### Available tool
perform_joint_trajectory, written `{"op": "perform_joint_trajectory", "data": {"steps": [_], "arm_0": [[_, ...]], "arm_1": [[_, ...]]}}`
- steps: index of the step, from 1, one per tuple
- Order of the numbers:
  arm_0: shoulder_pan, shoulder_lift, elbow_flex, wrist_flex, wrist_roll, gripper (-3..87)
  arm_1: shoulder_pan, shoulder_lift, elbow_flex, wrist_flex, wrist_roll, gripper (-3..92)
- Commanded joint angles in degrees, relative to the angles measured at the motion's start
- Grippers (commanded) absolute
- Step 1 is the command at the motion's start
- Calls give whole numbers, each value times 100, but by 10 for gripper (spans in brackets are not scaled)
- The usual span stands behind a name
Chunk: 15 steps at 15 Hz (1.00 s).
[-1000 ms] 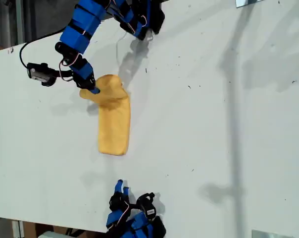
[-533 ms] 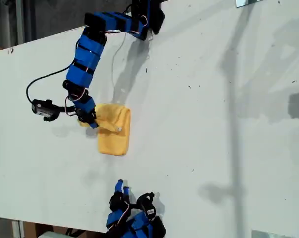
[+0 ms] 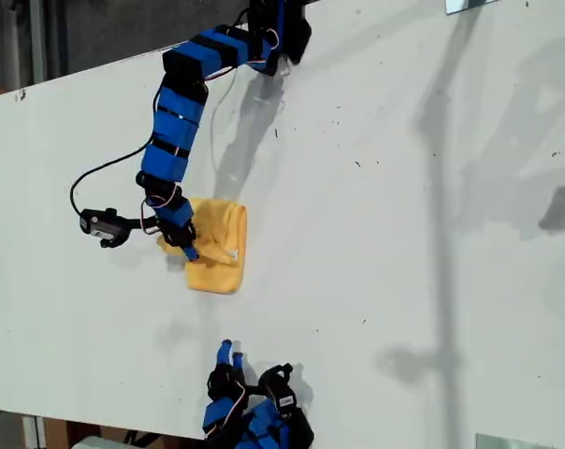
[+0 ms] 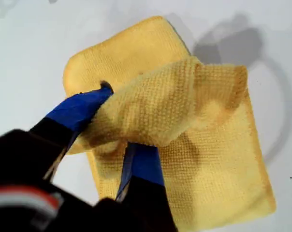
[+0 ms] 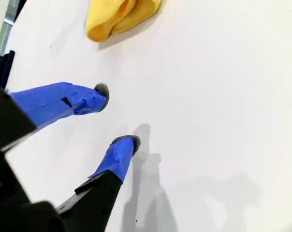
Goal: Grasp corners of a square towel and fold twice.
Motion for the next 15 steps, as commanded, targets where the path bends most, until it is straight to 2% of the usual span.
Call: {"op": "perform_joint_trajectory", "data": {"steps": [1,5,8,10,11,13,15], "arm_0": [[-105,26,-26,62,-62,162],[-114,88,-9,88,-44,162],[-123,211,9,176,-35,162],[-132,844,105,580,-44,161],[-193,1362,158,1020,-211,162],[-167,1354,105,1099,-246,167],[246,1354,79,1169,-246,168]], "arm_1": [[-185,413,-439,-62,-229,271],[-272,1055,-404,211,-316,350],[-413,2391,422,844,-404,351],[-809,4254,2988,844,-9,360],[-967,5317,4526,624,360,357],[-1107,7277,6943,316,1063,359],[-1081,8719,8657,35,1591,354]]}}
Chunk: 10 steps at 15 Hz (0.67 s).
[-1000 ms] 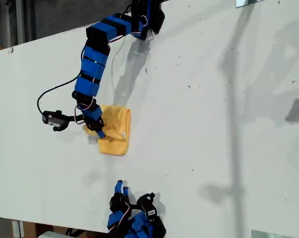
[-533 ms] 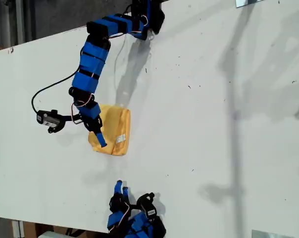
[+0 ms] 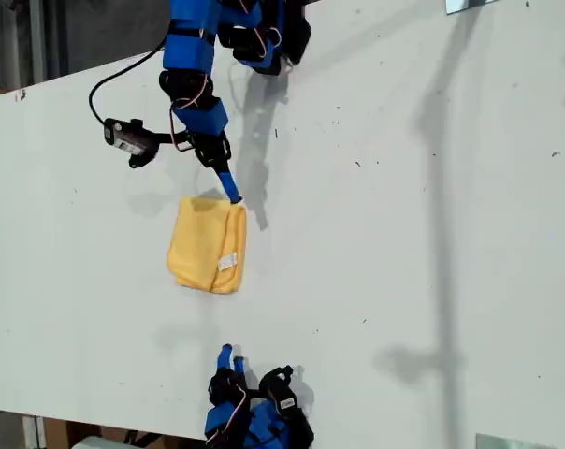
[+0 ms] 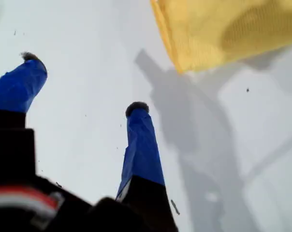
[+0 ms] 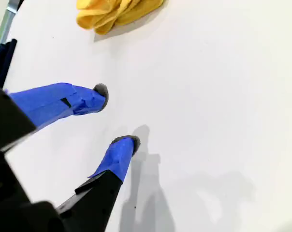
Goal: Grasp corners of a square towel and fold twice.
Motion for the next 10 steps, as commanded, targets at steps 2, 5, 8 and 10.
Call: {"op": "perform_joint_trajectory", "data": {"steps": [2,5,8,10], "arm_0": [[773,44,-53,79,185,163],[1406,35,79,26,167,159],[1433,35,141,-26,1424,140],[1468,35,149,-44,1608,139]], "arm_1": [[-26,2575,2171,44,686,353],[88,4975,2953,1916,800,355],[844,5968,3357,2988,826,347],[721,5968,3366,3006,844,339]]}}
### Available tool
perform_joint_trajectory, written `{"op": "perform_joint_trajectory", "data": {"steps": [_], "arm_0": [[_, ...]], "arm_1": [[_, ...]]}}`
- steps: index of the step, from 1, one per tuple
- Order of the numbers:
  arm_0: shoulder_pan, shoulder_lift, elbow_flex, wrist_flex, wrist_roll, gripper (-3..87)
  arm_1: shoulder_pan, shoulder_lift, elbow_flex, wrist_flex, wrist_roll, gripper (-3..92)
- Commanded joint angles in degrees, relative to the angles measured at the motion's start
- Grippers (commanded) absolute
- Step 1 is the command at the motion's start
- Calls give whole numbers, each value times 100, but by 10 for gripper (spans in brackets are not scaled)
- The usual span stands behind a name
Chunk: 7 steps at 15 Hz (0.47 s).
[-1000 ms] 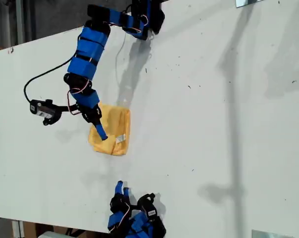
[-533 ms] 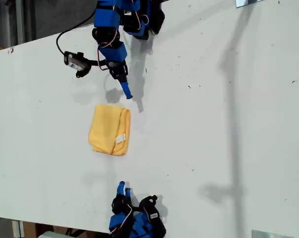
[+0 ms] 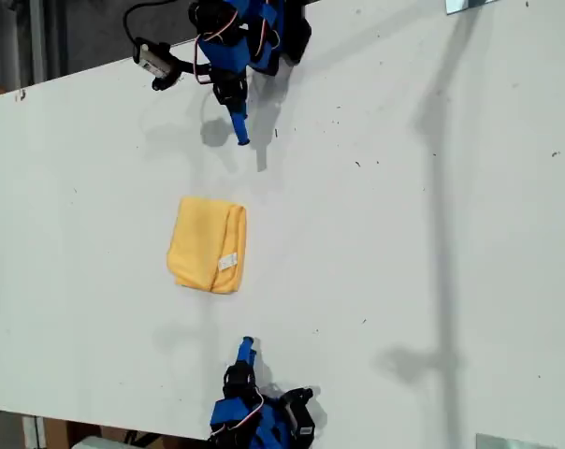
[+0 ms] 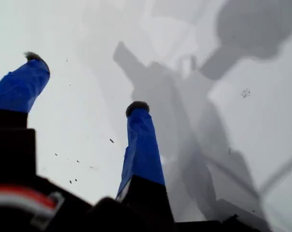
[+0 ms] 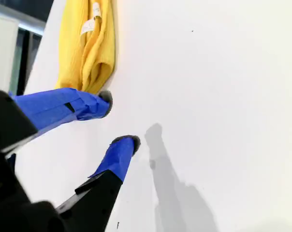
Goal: Grasp corners of a square towel and fold twice.
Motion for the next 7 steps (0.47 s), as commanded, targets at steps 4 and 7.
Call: {"op": "perform_joint_trajectory", "data": {"steps": [4,7], "arm_0": [[44,26,18,-62,114,139],[44,26,18,-62,114,139]], "arm_1": [[-53,-18,-44,9,79,334],[-62,-18,-44,9,88,333]]}}
